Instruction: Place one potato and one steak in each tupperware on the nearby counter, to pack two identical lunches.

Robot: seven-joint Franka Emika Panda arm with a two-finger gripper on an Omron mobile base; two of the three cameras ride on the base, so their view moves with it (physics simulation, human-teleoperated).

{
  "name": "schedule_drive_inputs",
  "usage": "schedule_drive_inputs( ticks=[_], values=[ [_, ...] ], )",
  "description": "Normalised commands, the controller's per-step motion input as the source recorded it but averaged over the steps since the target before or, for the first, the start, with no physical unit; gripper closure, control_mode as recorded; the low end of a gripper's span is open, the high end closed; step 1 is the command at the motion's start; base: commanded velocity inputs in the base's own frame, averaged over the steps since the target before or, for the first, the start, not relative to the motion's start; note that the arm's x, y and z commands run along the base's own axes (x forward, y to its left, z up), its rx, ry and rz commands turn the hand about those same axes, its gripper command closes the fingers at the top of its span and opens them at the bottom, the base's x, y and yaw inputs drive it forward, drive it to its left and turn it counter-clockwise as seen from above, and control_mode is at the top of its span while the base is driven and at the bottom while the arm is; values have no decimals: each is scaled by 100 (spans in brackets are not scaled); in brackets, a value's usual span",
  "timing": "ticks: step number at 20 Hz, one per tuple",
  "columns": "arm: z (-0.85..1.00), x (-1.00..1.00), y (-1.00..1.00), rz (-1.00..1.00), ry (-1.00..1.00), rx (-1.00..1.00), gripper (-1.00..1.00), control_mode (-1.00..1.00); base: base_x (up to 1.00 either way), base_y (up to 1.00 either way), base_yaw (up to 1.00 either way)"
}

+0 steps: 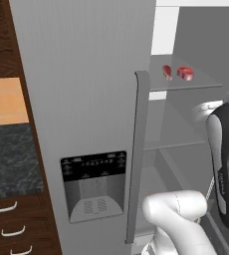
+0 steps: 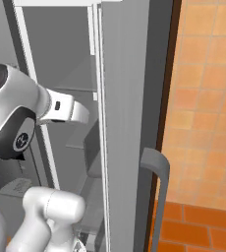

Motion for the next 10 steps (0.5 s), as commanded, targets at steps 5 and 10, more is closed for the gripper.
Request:
schedule_drive_inputs(
  ticks=[5,10],
  values=[
    [23,48,-11,0,-15,0,-100,-100,0,0,0],
    [0,72,-20,-1,-15,0,-100,-100,0,0,0]
  ],
)
